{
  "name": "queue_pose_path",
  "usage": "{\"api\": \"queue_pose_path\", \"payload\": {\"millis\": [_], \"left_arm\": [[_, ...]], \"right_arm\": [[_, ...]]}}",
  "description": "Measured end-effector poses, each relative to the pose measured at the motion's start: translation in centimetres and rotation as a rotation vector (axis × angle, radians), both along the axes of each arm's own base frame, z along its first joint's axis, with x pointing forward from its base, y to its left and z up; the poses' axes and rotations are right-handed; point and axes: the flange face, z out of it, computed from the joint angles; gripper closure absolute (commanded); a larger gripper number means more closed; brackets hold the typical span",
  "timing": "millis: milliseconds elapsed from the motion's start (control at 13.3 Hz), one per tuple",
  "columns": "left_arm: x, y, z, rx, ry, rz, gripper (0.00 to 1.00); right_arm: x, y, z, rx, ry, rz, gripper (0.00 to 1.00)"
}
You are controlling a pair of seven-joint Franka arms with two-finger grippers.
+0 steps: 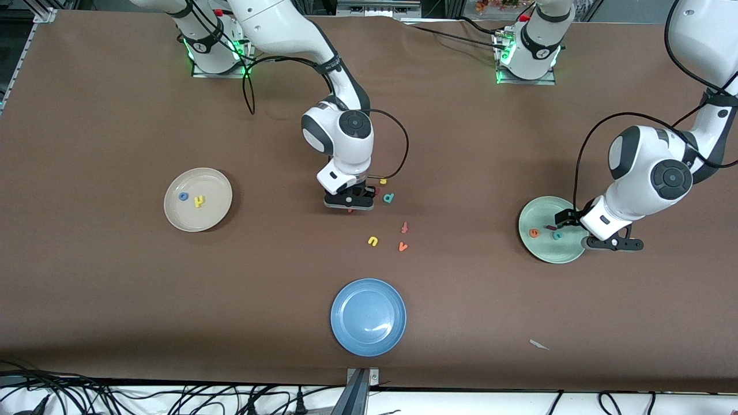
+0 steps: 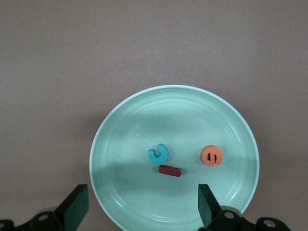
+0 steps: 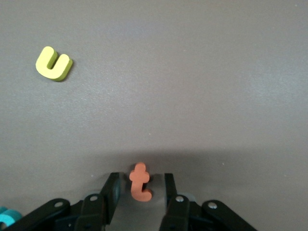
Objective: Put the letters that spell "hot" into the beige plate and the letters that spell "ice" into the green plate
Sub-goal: 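Close the right gripper on the orange t and lift it, then carry the orange t to the white plate and open the right gripper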
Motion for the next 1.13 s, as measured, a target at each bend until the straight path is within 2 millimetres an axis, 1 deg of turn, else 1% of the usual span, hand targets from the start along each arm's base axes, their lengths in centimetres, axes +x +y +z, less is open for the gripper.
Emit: {"api": "queue_pose_path", "payload": {"millis": [75,151,301,452,602,979,1130], "left_arm": [[-0.02,0.32,0.0,0.0,0.0,-0.002,0.0],[-0.03,0.55,0.0,0.0,0.0,-0.004,0.0],[-0.04,0.66,0.0,0.0,0.0,-0.003,0.0],[-0.04,0.65,0.0,-0.001,0.0,-0.004,0.0],[-0.04,0.64,0.0,-0.001,0.0,-0.004,0.0],[-0.04,0.64,0.0,-0.001,0.0,-0.006,0.0],[-0.04,0.64,0.0,-0.001,0.0,-0.006,0.0]], "right_arm": [[0.01,0.02,0.02,0.002,-0.002,0.001,0.72],[0.02,0.03,0.01,0.003,-0.002,0.001,0.77],[0.01,0.03,-0.03,0.003,-0.003,0.001,0.8],[0.01,0.03,-0.07,0.003,-0.003,0.001,0.8],[0.01,0.04,-0.06,0.003,-0.003,0.001,0.83],[0.07,0.13,0.09,0.005,-0.005,0.005,0.83],[0.55,-0.02,0.63,0.005,-0.013,0.005,0.83]]}}
